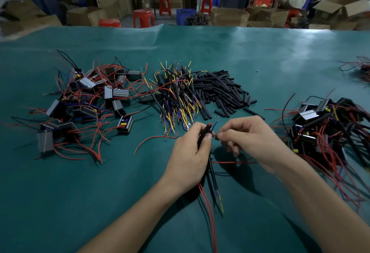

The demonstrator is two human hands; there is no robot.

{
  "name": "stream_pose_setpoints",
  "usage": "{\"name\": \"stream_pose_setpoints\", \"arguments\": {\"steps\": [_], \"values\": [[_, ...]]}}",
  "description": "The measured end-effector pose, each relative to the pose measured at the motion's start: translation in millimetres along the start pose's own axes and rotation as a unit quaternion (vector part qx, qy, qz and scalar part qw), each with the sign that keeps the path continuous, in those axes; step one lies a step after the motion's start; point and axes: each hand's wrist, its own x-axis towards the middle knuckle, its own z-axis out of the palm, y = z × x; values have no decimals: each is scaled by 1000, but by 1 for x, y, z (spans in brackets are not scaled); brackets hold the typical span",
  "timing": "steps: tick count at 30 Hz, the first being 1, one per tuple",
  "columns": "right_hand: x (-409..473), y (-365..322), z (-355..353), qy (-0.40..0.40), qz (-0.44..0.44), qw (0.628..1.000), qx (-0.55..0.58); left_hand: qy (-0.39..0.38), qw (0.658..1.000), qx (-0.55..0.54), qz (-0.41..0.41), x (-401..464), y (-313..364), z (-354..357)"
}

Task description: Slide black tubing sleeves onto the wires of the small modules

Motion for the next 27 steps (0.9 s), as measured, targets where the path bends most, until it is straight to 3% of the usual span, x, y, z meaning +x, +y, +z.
{"name": "stream_pose_setpoints", "arguments": {"steps": [11, 17, 21, 24, 27], "values": [[2, 4, -10, 10, 11, 998, 66, 2, 1000, -4, 2, 0, 1, 0], [4, 8, -9, 61, -37, 996, 45, -6, 1000, -12, -1, 0, 0, -1], [5, 6, -13, 93, -36, 988, 121, -2, 1000, -16, -7, 0, -2, -1], [3, 5, -17, 35, -36, 986, 158, 0, 1000, -6, -4, 1, -2, 0], [1, 5, -11, -6, -55, 996, 68, -1, 1000, -5, -2, 0, -3, -1]]}}
